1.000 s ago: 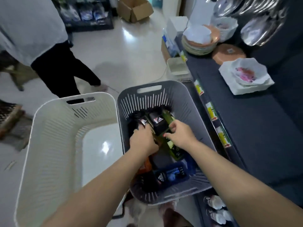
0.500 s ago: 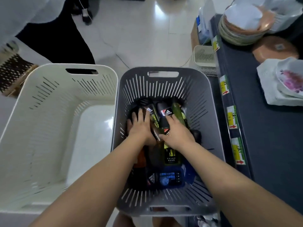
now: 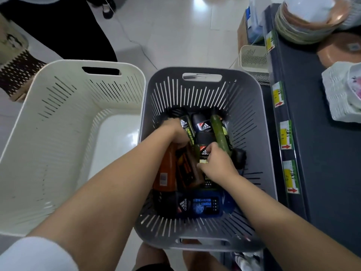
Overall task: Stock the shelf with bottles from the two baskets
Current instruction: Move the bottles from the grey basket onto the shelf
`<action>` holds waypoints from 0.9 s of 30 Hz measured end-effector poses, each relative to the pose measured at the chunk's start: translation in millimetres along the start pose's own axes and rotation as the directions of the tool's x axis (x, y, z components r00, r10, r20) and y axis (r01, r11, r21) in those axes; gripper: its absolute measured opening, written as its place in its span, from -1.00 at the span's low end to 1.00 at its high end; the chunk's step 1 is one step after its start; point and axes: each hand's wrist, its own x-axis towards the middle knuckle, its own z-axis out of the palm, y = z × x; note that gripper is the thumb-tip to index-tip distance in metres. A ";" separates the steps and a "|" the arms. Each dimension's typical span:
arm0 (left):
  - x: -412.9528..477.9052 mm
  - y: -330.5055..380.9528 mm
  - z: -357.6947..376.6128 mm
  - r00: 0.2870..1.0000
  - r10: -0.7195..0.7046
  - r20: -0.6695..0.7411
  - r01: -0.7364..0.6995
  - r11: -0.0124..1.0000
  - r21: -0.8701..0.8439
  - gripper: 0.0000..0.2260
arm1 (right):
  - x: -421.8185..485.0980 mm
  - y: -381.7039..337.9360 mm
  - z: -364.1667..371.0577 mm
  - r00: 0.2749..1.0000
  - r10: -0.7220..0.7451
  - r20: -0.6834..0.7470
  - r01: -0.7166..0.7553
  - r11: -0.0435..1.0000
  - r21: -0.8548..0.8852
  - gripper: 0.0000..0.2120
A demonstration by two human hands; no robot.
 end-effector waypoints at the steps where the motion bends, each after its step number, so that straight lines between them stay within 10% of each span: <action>1: -3.6 1.1 -0.9 0.999 0.035 0.010 -0.035 0.998 0.058 -0.44 | 2.2 -0.6 -0.3 1.000 -0.018 0.014 0.018 1.000 0.016 -0.59; 7: -19.7 -10.4 27.9 0.981 0.167 -0.100 -0.152 0.978 0.140 -0.39 | 6.0 -17.8 12.6 0.983 -0.152 0.106 0.159 0.986 -0.056 -0.74; 19: -9.3 -8.1 -2.6 0.956 -0.067 -0.286 -0.037 0.939 -0.341 -0.43 | -2.9 -21.5 26.7 0.997 0.037 0.072 -0.009 0.933 -0.359 -0.78; 27: 3.2 3.3 -33.2 0.902 0.102 -0.421 -0.182 0.971 -0.156 -0.60 | -10.2 -24.3 35.9 0.984 0.075 0.164 -0.003 0.917 -0.399 -0.82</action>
